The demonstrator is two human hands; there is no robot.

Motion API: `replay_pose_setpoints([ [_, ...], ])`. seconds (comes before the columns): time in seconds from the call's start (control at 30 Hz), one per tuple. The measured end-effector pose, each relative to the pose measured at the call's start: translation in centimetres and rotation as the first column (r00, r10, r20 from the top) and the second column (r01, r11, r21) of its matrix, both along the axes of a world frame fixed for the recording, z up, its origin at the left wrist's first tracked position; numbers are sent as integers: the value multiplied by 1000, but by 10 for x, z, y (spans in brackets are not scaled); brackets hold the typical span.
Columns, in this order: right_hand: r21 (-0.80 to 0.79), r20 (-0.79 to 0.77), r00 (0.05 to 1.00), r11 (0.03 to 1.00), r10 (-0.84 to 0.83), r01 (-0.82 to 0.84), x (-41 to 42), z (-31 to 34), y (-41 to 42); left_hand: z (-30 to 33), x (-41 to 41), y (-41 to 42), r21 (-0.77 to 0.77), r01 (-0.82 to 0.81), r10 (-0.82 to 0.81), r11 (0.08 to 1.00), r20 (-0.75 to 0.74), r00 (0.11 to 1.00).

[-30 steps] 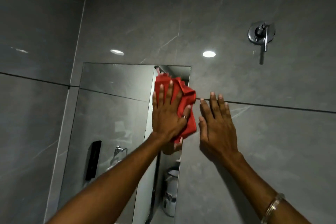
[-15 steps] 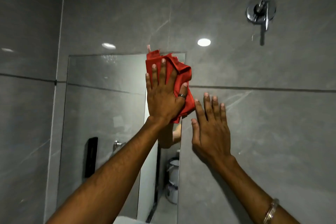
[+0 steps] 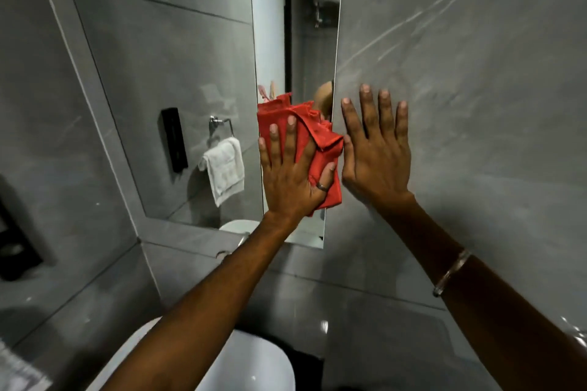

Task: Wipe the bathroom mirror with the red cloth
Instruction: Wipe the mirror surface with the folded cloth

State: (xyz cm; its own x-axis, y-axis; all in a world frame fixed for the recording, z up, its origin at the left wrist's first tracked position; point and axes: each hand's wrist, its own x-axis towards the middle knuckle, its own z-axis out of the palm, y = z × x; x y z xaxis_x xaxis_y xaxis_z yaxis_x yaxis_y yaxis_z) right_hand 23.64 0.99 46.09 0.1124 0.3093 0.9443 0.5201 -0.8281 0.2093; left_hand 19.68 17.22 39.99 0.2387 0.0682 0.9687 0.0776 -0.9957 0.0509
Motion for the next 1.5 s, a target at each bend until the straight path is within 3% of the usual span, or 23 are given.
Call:
replay_pose_setpoints([
  [0.3,24,67,998,1000,-5,3,8,-38,0,-139,-16,-5,37,-32,35,999,-86,996],
  [0.53,-6,-36,999,1000,-6,5,-3,-33,-3,-140,-17,-7,-51,-6,0,999,-115,993],
  [0.63,-51,-96,994,997,57,-62,-10,-12,-11,-95,-14,-6,-65,2,-6,998,-63,998],
  [0.77,20,-93,989,993,118,-117,-15,54,-22,-13,-8,-3,3,27,-27,1000,-37,999],
  [1.0,63,-64,989,990,131,-127,-23,185,-19,182,-1,-8,-51,65,-64,997,26,998],
  [1.17,0,-47,988,989,146,-146,-21,255,-14,289,0,-6,-37,127,-124,991,68,990],
  [1.3,-35,-26,988,988,149,-150,-19,298,-12,336,1,9,-4,132,-131,991,65,989],
  [1.5,-81,6,984,981,177,-176,-20,332,-1,345,1,51,82,101,-109,991,92,990],
])
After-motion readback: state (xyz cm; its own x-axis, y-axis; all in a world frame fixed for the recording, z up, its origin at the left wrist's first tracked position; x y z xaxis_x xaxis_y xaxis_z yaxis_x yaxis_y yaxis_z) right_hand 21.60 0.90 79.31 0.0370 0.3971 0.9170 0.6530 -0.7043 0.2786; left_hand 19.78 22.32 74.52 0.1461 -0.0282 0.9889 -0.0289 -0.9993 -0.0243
